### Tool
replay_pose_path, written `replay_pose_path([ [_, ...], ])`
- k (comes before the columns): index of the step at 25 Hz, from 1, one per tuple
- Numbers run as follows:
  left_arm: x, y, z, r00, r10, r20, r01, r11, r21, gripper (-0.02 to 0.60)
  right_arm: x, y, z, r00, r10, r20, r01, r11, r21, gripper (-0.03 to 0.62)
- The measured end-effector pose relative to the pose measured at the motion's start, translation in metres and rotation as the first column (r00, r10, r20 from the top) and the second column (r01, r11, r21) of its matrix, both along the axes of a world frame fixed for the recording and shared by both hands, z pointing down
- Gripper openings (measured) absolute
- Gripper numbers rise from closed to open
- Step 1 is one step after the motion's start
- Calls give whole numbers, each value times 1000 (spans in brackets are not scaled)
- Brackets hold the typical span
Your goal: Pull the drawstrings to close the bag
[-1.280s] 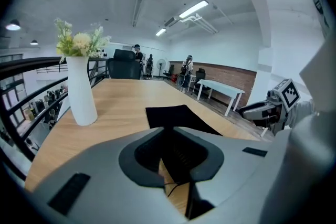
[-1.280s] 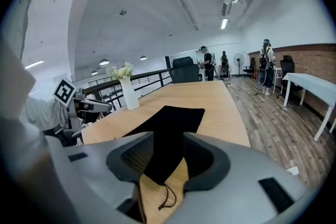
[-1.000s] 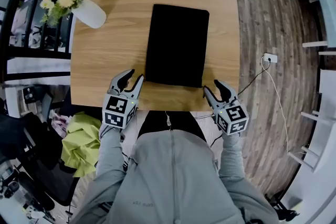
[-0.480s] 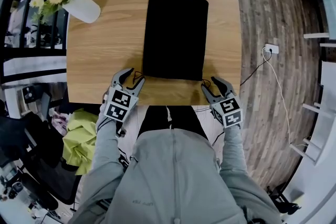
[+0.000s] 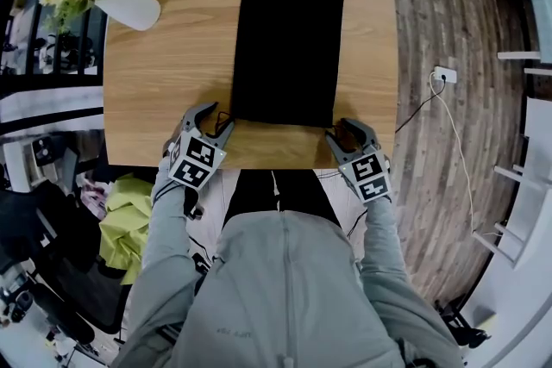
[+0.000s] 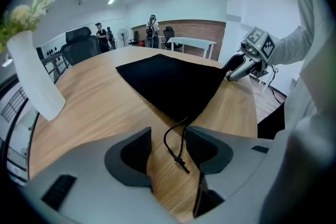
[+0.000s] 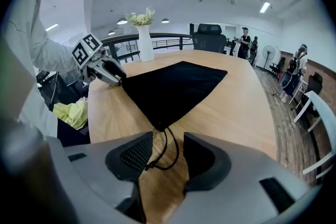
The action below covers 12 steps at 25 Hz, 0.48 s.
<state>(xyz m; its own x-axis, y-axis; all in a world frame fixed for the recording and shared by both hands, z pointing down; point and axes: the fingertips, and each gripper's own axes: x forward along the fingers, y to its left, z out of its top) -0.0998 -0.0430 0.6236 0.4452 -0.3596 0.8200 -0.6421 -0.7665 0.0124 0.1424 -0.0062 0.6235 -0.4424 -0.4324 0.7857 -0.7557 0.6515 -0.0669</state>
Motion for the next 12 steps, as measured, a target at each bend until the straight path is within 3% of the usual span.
replay_pose_path([
  [8,3,1,1,998,53,-23,-53,999,13,198,0,0,1,1000,2,-2,-2,1000,13,172],
  [12,8,6,1,996,75,-43,-75,997,5,146,2,-1,1,1000,24,7,-24,1000,9,173],
])
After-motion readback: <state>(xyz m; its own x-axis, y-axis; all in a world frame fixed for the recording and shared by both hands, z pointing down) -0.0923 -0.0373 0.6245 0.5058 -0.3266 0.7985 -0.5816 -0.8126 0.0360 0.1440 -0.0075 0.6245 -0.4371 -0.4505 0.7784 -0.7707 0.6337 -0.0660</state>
